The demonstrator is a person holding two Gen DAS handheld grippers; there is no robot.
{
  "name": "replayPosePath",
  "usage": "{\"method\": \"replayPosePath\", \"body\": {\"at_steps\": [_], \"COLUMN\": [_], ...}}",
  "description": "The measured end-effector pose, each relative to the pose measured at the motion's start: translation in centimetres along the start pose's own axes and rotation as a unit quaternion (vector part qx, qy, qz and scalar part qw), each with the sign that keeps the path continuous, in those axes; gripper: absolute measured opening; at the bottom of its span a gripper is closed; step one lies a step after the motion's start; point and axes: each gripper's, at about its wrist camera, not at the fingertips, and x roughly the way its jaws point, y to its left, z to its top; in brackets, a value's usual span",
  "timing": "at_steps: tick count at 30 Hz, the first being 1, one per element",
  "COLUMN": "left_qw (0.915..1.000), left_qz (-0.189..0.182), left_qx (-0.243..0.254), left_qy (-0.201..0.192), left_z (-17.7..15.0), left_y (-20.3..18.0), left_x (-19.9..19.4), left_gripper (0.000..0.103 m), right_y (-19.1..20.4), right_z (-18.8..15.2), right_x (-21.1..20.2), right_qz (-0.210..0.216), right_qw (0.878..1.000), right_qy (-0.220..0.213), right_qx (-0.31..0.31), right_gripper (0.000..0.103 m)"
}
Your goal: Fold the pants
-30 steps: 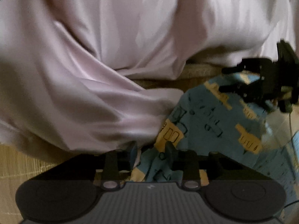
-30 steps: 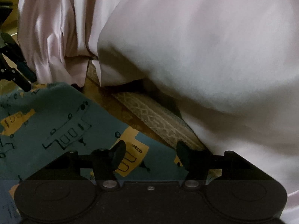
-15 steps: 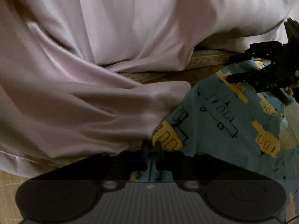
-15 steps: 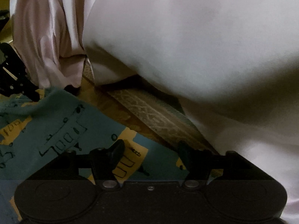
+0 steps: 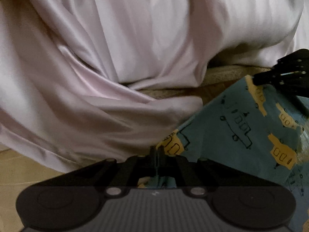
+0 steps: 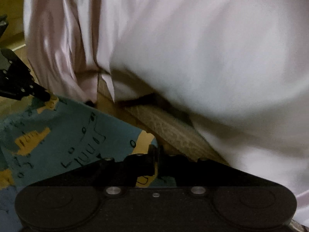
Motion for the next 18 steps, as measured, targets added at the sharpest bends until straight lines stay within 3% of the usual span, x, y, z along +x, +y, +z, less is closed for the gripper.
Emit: {"method": "replayPosePath", "body": {"at_steps": [9, 18], "left_qw": [0.9974, 0.9908], "left_qz": [0.023, 0.016], "left_qx": [0.021, 0.057], "left_qy": [-0.066, -0.122], "left_z": [-2.2, -6.9], "left_y": [-2.3, -5.2], "left_x": [-5.8, -13.2], "left_gripper": [0.0, 0.001], "right_y": [3.6, 10.0], "right_z": [-2.5, -7.2], "right_x": [-9.6, -18.4], "right_qz": [-0.029, -0.052], "right_qw": [0.996, 0.989], "right_qy": [-0.082, -0.12], "right_qx": [-0.03, -0.062], "right_gripper": [0.0, 0.0]}}
